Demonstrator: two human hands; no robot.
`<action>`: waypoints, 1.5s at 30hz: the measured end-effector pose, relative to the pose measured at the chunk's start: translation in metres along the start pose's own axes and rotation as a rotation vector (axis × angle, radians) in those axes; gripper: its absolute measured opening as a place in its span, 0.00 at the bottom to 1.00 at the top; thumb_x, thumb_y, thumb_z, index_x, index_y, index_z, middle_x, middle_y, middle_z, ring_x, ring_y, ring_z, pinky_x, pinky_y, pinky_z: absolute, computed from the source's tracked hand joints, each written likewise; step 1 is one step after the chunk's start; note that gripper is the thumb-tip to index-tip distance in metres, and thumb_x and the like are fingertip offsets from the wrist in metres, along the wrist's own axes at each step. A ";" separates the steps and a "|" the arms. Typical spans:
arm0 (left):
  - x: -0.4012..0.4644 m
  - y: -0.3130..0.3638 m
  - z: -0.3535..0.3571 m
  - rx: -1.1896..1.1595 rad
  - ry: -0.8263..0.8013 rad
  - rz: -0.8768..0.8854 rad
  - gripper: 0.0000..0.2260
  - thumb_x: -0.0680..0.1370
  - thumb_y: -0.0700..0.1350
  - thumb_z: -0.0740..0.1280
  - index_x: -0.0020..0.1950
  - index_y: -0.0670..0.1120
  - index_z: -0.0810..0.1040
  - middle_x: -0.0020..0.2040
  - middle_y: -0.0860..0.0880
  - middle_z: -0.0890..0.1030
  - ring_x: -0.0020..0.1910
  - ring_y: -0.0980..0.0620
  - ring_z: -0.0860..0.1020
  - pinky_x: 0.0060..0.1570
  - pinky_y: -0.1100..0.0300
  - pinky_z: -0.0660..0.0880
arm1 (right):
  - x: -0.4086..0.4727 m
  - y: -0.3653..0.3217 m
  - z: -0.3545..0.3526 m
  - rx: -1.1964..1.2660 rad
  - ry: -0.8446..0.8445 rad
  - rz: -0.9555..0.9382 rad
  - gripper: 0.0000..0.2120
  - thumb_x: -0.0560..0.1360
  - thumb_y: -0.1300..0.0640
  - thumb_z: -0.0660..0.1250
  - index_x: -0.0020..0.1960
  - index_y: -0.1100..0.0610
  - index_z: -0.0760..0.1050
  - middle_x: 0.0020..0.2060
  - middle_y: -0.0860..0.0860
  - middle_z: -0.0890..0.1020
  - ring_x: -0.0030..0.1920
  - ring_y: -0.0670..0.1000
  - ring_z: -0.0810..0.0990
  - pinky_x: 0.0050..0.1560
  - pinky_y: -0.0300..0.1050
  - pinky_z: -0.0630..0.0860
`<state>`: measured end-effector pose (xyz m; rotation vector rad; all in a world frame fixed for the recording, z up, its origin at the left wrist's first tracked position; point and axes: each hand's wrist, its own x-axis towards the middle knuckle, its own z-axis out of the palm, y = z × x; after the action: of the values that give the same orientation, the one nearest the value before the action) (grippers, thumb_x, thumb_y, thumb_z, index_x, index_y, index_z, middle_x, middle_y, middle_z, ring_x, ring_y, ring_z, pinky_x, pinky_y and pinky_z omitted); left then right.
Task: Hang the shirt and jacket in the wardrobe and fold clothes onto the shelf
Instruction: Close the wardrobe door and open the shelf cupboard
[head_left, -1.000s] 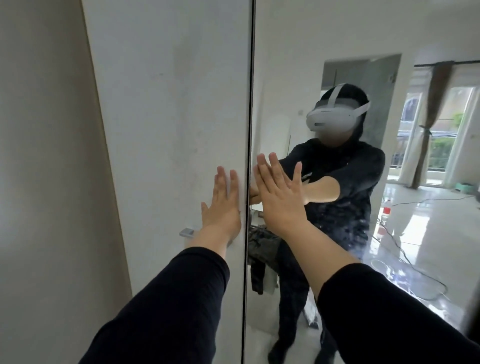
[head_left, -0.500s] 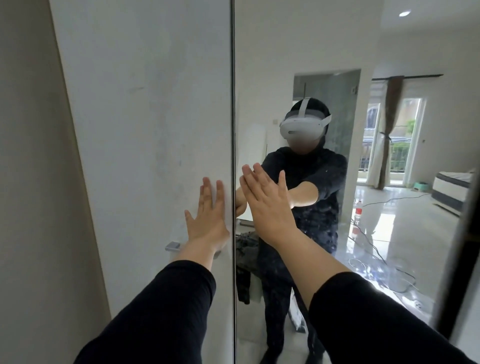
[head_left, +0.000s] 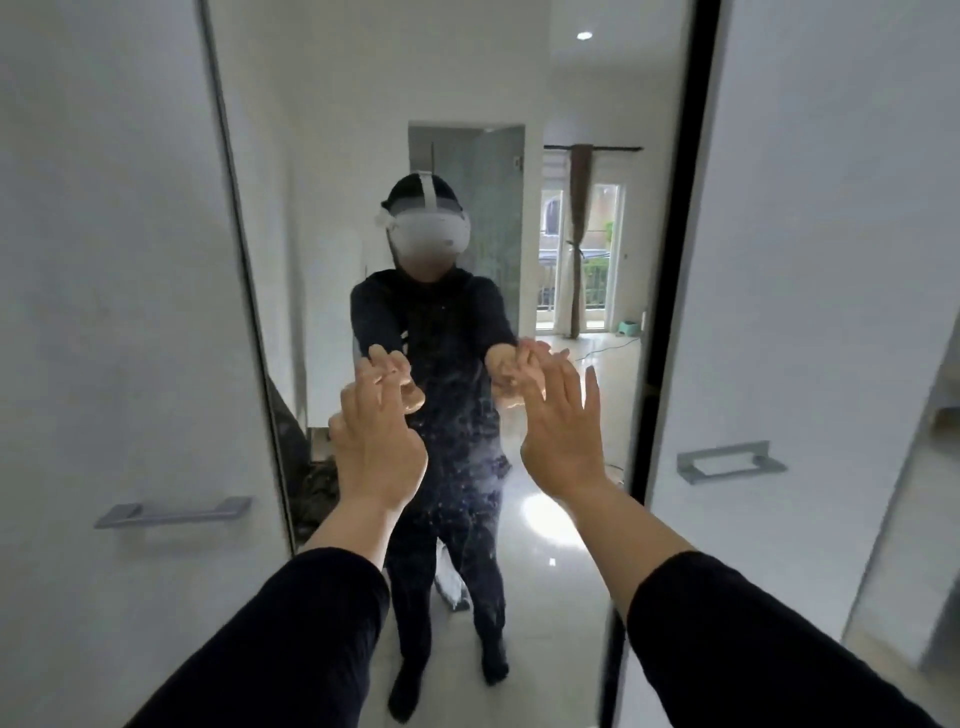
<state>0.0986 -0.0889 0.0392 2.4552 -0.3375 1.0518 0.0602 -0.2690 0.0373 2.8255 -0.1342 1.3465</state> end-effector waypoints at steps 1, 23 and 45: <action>-0.003 0.017 0.008 -0.026 -0.017 0.028 0.26 0.69 0.35 0.63 0.67 0.46 0.68 0.71 0.44 0.64 0.66 0.43 0.65 0.60 0.47 0.68 | -0.005 0.018 -0.004 -0.028 -0.025 0.036 0.38 0.58 0.70 0.70 0.68 0.56 0.71 0.71 0.57 0.68 0.72 0.57 0.58 0.72 0.64 0.57; -0.065 0.274 0.100 -0.814 -0.453 -0.224 0.39 0.70 0.44 0.62 0.77 0.58 0.48 0.77 0.55 0.57 0.73 0.49 0.63 0.65 0.46 0.70 | 0.032 0.189 -0.087 -0.677 -0.146 -0.588 0.24 0.81 0.53 0.50 0.75 0.57 0.61 0.75 0.51 0.62 0.78 0.55 0.45 0.73 0.67 0.41; -0.134 0.299 0.015 -0.831 -0.393 -0.207 0.19 0.76 0.40 0.61 0.67 0.49 0.71 0.60 0.56 0.76 0.59 0.59 0.74 0.55 0.64 0.69 | -0.002 0.168 -0.161 0.338 0.078 0.232 0.43 0.78 0.49 0.63 0.78 0.50 0.34 0.77 0.53 0.36 0.77 0.55 0.37 0.72 0.67 0.48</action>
<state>-0.0987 -0.3502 0.0224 1.8489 -0.5040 0.2346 -0.0794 -0.4294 0.1321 3.1039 -0.2654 1.6687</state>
